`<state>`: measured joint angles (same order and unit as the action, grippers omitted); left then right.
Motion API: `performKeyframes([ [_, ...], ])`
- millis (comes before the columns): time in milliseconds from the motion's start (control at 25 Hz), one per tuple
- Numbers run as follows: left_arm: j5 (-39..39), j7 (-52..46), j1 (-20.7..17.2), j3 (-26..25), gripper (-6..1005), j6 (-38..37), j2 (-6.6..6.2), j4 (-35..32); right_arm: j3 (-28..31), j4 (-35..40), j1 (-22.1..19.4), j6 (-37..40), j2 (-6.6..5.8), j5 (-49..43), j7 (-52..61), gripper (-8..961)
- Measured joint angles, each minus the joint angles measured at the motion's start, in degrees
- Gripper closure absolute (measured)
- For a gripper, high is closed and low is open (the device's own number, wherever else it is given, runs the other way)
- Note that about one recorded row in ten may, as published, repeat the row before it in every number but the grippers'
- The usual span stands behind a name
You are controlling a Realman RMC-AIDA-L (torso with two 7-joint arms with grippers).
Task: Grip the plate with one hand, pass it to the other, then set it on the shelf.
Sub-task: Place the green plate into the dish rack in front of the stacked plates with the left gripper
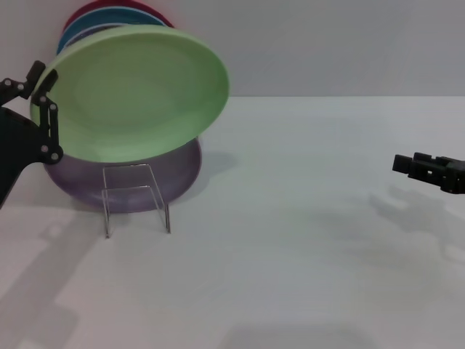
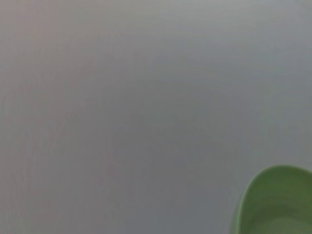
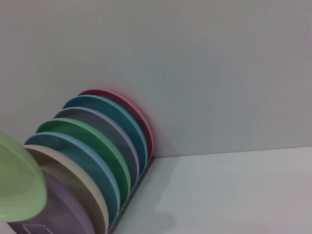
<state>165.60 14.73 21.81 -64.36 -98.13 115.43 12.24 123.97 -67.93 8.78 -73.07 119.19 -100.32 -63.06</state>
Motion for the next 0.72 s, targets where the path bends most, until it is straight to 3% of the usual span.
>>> performKeyframes([
  [720,-0.1,-1.0,-0.3,-0.5,878,0.8,0.21,-5.4,0.1,0.6,-0.1,-1.3,-0.03,0.7,-0.1,396],
])
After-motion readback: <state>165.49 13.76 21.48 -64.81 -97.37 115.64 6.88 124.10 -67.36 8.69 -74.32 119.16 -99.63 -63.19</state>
